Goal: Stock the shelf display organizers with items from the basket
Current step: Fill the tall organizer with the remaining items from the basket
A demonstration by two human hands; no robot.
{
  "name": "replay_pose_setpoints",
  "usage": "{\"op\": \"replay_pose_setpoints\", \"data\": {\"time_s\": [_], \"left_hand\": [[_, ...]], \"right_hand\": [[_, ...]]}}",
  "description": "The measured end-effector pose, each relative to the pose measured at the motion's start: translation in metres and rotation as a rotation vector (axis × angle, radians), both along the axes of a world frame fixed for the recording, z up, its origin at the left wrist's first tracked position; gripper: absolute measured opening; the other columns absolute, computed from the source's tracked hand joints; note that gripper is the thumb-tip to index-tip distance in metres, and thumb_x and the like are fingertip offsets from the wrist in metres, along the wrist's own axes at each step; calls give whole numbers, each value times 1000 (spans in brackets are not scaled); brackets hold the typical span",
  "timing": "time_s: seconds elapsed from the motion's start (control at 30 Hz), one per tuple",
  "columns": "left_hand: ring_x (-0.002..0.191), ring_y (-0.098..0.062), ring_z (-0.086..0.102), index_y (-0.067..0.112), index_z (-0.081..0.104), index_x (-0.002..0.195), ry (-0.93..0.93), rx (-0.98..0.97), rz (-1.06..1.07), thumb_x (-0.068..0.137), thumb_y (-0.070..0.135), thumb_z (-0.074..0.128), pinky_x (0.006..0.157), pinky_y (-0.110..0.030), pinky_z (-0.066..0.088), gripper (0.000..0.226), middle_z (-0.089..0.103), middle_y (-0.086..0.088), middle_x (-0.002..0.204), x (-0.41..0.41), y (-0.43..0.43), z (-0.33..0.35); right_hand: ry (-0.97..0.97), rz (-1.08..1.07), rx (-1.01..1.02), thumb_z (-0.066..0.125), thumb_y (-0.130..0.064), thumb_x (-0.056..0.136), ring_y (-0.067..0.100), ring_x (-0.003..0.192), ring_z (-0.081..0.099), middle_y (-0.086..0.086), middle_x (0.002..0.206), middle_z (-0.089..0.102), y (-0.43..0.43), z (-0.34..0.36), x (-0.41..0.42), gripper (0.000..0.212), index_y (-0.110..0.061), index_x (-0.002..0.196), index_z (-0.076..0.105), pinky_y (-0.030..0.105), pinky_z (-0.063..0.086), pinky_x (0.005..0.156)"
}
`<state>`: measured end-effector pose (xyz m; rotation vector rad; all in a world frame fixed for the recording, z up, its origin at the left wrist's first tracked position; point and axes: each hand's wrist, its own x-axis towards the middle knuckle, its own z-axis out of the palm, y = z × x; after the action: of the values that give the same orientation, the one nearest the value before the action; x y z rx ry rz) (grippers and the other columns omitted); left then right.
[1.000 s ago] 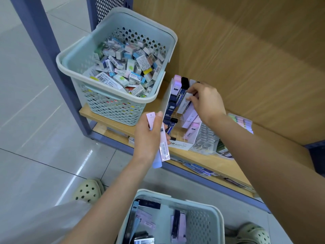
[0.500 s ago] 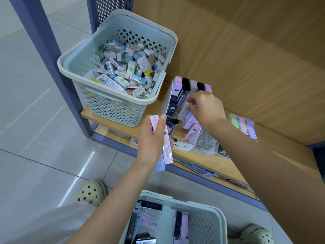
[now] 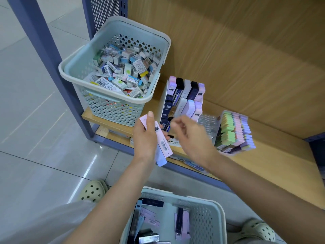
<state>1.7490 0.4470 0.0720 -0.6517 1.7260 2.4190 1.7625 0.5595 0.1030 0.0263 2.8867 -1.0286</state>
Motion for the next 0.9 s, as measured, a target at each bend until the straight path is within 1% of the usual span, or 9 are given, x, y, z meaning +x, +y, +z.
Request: {"op": "replay_pose_setpoints", "data": {"time_s": [0.13,0.23,0.33,0.47,0.57,0.67,0.77,0.83,0.9], "left_hand": [[44,-13,54,19,46,77,22,5,67,100,39,36,51,-27,47,32,51,1,58,7,6,3],[42,-10,51,18,45,73,76,-65,97,102,36,30,49,-25,45,37,49,1,56,12,10,8],[44,-6,48,17,47,70,125,-189,119,102,33,29,48,-20,41,41,49,0,59,15,11,10],[52,-14,46,17,48,66,157,-285,149,102,33,30,55,-27,37,43,49,0,58,17,5,14],[36,-11,39,12,48,72,125,-217,84,102,35,27,37,-20,34,44,44,-2,51,23,1,19],[31,-10,29,11,48,78,91,-136,-30,102,39,27,34,-17,27,43,38,1,48,26,-3,20],[35,-10,31,16,45,81,50,-104,-178,100,42,32,39,-21,29,35,38,1,54,28,-6,22],[40,-13,35,18,41,83,-29,-136,-269,98,36,43,46,-26,33,23,39,2,52,28,-7,24],[44,-14,40,15,39,92,-136,-137,-319,93,17,50,50,-28,36,11,42,-1,50,27,-8,24]], "right_hand": [[-179,-31,-297,60,-24,91,13,69,63,4,83,69,-10,1,34,4,-22,94,58,38,56,77],[-203,-74,-429,68,-12,84,15,63,60,-1,65,59,-14,7,43,20,-15,100,58,35,59,70],[-197,-48,-416,69,-9,83,15,61,60,-1,69,57,-14,17,49,27,-14,108,60,31,59,66],[-144,34,-301,65,-7,86,28,63,65,-5,80,54,-11,30,58,29,-15,113,62,37,58,63],[-169,-1,-381,58,-6,90,21,62,64,-5,83,48,-5,35,67,25,-16,113,56,39,59,67],[-137,-67,-448,55,-9,92,25,78,68,-4,93,52,5,40,70,18,-17,107,49,46,54,81],[-116,-198,-499,57,-7,90,23,94,65,5,105,64,19,41,66,22,-17,108,49,39,52,88],[-116,-227,-495,59,-4,88,19,90,66,9,105,65,28,40,62,25,-18,105,46,32,56,78],[-100,-250,-475,60,-1,86,16,83,68,8,99,64,38,38,56,29,-15,103,42,23,57,64]]}}
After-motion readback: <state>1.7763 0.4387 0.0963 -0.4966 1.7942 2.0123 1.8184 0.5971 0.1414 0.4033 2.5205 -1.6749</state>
